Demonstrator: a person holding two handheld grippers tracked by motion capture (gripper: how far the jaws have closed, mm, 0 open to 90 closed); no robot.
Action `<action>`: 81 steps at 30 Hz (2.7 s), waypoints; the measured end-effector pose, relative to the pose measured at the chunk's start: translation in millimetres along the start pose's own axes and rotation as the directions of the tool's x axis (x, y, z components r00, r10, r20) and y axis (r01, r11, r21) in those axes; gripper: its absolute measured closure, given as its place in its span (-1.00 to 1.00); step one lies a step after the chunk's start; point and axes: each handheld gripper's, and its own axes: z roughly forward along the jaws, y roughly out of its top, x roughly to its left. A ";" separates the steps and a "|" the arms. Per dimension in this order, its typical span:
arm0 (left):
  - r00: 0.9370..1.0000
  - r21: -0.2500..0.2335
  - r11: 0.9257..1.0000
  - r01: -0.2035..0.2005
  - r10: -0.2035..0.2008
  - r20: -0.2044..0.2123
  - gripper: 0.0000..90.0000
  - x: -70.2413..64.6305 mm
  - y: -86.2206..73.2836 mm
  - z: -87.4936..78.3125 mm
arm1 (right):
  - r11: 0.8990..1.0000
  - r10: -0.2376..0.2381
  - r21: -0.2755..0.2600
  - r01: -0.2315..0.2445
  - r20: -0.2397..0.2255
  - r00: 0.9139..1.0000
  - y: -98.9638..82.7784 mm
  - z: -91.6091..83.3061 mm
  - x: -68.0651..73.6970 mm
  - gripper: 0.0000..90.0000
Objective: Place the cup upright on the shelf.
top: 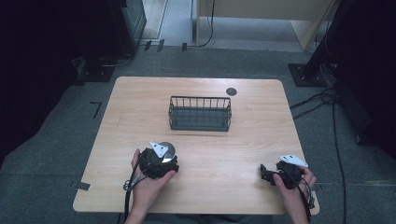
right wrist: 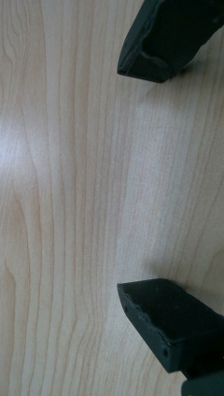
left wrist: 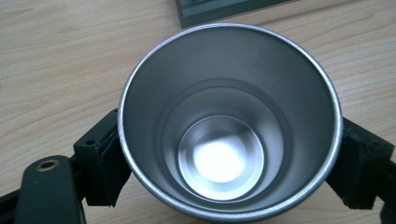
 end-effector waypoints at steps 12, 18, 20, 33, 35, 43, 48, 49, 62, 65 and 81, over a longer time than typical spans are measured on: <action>0.999 -0.020 0.999 -0.027 0.027 0.019 -0.57 0.1 1.3 1.0 | 1.000 0.001 0.000 -0.001 0.000 1.000 0.0 0.0 0.1 -1.00; 0.999 -0.030 0.999 -0.023 0.024 0.032 -0.57 4.9 7.9 -1.0 | 1.000 0.002 0.001 -0.002 -0.001 1.000 0.0 0.0 0.1 -1.00; 0.999 -0.033 0.999 -0.028 0.029 0.034 -0.57 5.8 11.5 -2.0 | 1.000 0.002 0.001 -0.002 -0.001 1.000 0.0 0.0 0.1 -1.00; 0.997 -0.071 0.997 -0.033 0.037 0.062 -0.57 10.0 41.6 -7.0 | 1.000 0.002 0.001 -0.002 -0.001 1.000 0.0 0.0 0.2 -1.00; 0.997 -0.074 0.997 -0.036 0.041 0.061 -0.57 10.4 46.1 -6.7 | 1.000 0.003 0.001 -0.003 -0.001 1.000 0.0 0.0 0.2 -1.00; 0.997 -0.092 0.995 -0.038 0.044 0.067 -0.57 9.4 65.1 -6.6 | 1.000 0.004 0.000 -0.004 -0.001 1.000 0.1 0.0 0.3 -1.00; 0.996 -0.101 0.993 -0.060 0.067 0.063 -0.57 6.3 78.1 -8.0 | 1.000 0.004 0.000 -0.004 -0.001 1.000 0.1 0.0 0.3 -1.00; 0.995 -0.105 0.992 -0.065 0.072 0.064 -0.57 5.7 80.8 -8.4 | 1.000 0.004 0.000 -0.004 -0.001 1.000 0.0 0.0 0.3 -1.00; 0.993 -0.121 0.989 -0.082 0.092 0.076 -0.57 2.8 111.3 -4.8 | 1.000 0.005 0.000 -0.005 -0.001 1.000 0.1 0.0 0.3 -1.00; 0.993 -0.122 0.989 -0.078 0.088 0.080 -0.57 2.9 116.1 -3.0 | 1.000 0.005 0.000 -0.005 -0.001 1.000 0.1 0.0 0.3 -1.00; 0.993 -0.135 0.987 -0.092 0.101 0.065 -0.57 3.6 143.8 2.5 | 1.000 0.005 -0.001 -0.005 -0.001 1.000 0.0 0.0 0.3 -1.00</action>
